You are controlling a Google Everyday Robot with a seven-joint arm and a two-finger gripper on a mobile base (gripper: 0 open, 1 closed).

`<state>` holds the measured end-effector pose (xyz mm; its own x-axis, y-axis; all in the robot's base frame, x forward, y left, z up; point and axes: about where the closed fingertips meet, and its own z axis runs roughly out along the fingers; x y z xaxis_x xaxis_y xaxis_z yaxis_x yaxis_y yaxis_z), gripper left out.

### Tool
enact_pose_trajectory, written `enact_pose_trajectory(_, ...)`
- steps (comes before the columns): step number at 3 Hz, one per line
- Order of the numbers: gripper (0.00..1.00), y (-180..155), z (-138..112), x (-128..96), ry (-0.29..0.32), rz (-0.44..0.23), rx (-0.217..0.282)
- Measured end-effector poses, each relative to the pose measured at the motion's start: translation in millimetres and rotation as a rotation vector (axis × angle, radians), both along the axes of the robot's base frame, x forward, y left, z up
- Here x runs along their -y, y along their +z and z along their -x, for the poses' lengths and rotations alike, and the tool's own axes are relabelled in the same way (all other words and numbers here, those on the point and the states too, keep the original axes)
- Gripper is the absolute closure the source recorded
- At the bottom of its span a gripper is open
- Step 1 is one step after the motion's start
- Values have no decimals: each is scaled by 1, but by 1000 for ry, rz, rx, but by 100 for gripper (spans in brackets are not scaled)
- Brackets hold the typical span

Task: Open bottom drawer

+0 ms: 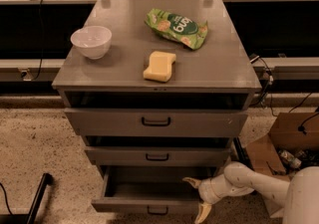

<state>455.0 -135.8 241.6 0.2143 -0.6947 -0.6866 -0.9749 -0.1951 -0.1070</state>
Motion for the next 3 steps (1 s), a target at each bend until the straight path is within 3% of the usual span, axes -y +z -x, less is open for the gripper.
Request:
enact_pose_trajectory(1, 22, 15, -14, 0, -4, -7, -2)
enact_pose_trajectory(2, 45, 23, -23, 4, -72, -38, 14)
enact_pose_trajectory(3, 68, 23, -23, 5, -89, -45, 17)
